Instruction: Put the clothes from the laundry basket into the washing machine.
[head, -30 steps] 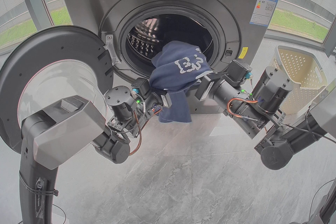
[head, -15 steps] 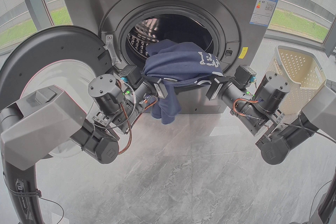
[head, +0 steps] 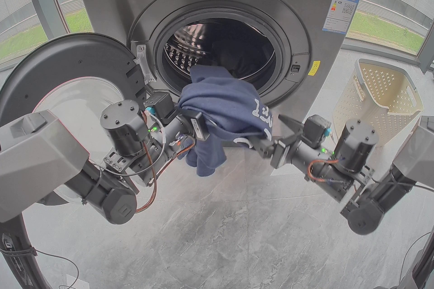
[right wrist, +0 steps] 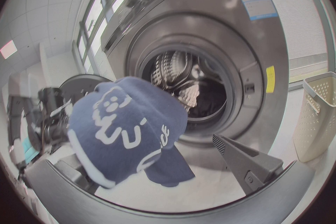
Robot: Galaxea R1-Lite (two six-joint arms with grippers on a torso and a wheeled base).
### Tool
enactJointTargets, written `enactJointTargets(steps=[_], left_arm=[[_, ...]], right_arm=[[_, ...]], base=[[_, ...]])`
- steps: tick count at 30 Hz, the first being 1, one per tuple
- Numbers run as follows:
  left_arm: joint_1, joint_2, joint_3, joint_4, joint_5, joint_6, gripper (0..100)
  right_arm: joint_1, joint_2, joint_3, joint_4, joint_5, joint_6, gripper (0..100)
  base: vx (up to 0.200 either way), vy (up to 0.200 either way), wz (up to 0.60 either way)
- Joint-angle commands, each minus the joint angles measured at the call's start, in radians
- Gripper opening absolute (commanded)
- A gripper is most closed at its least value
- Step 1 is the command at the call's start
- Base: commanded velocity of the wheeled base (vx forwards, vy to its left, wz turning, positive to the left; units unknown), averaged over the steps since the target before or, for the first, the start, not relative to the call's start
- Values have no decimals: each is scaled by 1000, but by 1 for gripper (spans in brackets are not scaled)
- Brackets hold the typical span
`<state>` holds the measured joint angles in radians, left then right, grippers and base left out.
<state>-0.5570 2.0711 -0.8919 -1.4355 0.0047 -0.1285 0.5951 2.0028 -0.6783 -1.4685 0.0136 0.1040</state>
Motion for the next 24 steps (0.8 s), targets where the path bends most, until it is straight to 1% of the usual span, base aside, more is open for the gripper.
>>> enactJointTargets(steps=[1, 2, 4, 5, 7, 9, 10, 11, 13, 14, 15, 19, 24], left_arm=[[-7, -197, 272, 24, -2, -25, 0], [-9, -209, 300, 23, -3, -23, 0], [-17, -281, 444, 17, -32, -25, 0], [-20, -293, 465, 15, -37, -28, 0], [-27, -344, 562, 14, -48, -39, 0], [-26, -371, 622, 7, -51, -54, 0], [-26, -378, 631, 3, -57, -69, 0], [-23, -371, 637, -3, -60, -74, 0], [-26, -370, 633, -17, -57, -74, 0], [-26, -370, 633, -22, -65, -74, 0], [-21, -358, 636, -28, -68, -74, 0], [-15, -324, 642, -52, -66, -69, 0], [-12, -301, 642, -97, -68, -68, 0]], right_arm=[[88, -67, 286, -49, 89, -66, 100], [94, -68, 299, -49, 91, -67, 100], [106, -87, 365, -41, 89, -70, 100], [106, -87, 378, -42, 89, -72, 100], [101, -88, 431, -47, 89, -72, 100], [84, -90, 445, -49, 89, -72, 100], [72, -91, 442, -49, 89, -72, 100], [51, -94, 439, -49, 89, -72, 100], [29, -110, 434, -49, 86, -70, 100], [26, -113, 433, -47, 86, -70, 100], [5, -114, 421, -49, 80, -67, 100], [-24, -102, 391, -49, 40, -60, 100], [-46, -101, 356, -50, 29, -44, 100]], base=[[0, 0, 0], [0, 0, 0], [0, 0, 0], [0, 0, 0], [0, 0, 0], [0, 0, 0], [0, 0, 0], [0, 0, 0], [0, 0, 0], [0, 0, 0], [0, 0, 0], [0, 0, 0], [0, 0, 0]])
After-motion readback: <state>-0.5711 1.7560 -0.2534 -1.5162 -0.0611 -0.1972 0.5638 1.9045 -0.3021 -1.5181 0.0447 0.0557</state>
